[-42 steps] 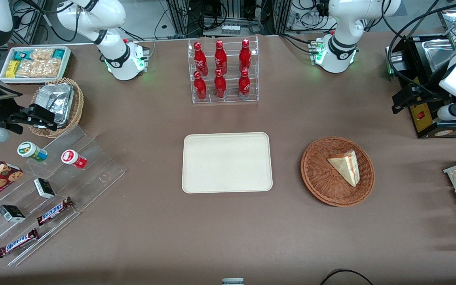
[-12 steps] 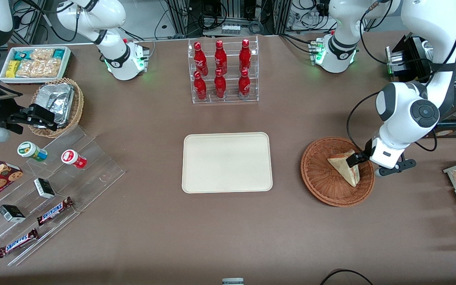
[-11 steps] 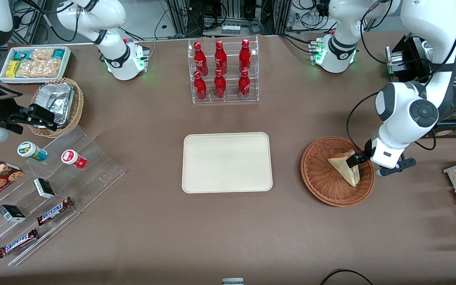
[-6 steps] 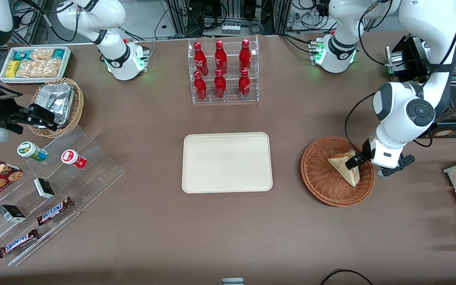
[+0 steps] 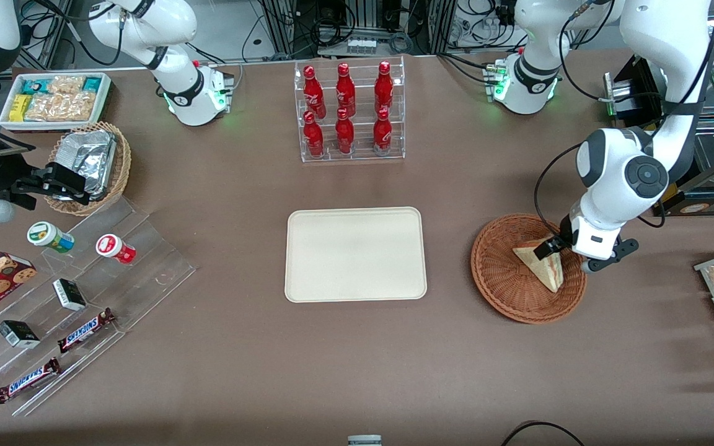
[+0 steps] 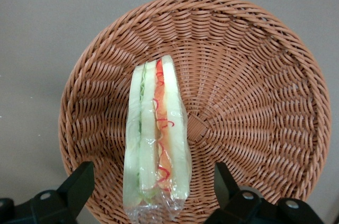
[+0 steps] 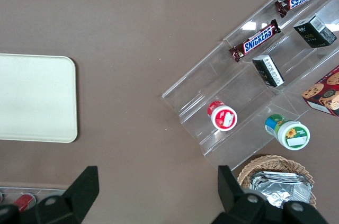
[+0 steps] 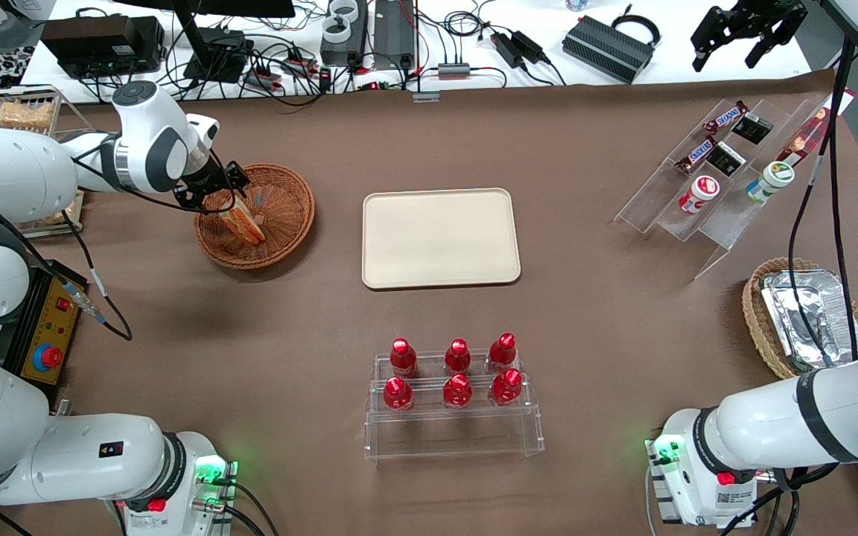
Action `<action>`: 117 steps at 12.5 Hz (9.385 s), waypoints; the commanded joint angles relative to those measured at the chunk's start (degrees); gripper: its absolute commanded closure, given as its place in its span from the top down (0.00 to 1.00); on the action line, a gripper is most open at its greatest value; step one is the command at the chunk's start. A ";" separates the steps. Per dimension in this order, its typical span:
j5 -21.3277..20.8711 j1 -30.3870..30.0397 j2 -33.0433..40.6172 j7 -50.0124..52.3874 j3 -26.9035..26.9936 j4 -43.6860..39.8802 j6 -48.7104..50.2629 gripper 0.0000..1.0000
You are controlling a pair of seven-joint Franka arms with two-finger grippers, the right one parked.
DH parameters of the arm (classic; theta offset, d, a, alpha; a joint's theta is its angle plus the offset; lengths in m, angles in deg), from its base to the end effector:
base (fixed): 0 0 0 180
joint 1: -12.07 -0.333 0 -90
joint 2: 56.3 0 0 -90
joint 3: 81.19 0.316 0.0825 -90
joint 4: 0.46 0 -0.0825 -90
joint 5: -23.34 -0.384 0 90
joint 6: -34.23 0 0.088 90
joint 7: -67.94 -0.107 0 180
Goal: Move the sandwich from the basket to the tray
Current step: 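Lower the open left gripper over the wrapped sandwich in the basket, then close the left gripper on the sandwich's wrapped edge, then lift the sandwich and carry it with the left gripper over the white tray, then lower the held sandwich onto the white tray with the left gripper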
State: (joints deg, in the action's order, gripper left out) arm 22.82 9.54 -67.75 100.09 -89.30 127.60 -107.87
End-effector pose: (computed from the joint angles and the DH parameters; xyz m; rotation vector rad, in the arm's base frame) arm 0.5459 -0.0532 0.2860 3.0229 0.7080 0.0583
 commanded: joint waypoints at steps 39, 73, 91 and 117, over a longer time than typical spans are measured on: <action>-0.89 2.78 -2.52 -13.24 -10.61 -21.35 19.77 0.00; -15.57 31.19 -25.73 7.41 -10.61 -42.01 25.04 0.00; -15.84 30.92 -30.56 12.50 -10.08 -43.06 20.65 0.00; -15.31 30.13 -19.50 12.85 -9.20 -52.29 32.77 1.00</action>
State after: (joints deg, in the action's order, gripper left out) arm 8.06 39.70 -90.57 111.73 -98.75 74.65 -76.43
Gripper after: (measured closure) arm 0.000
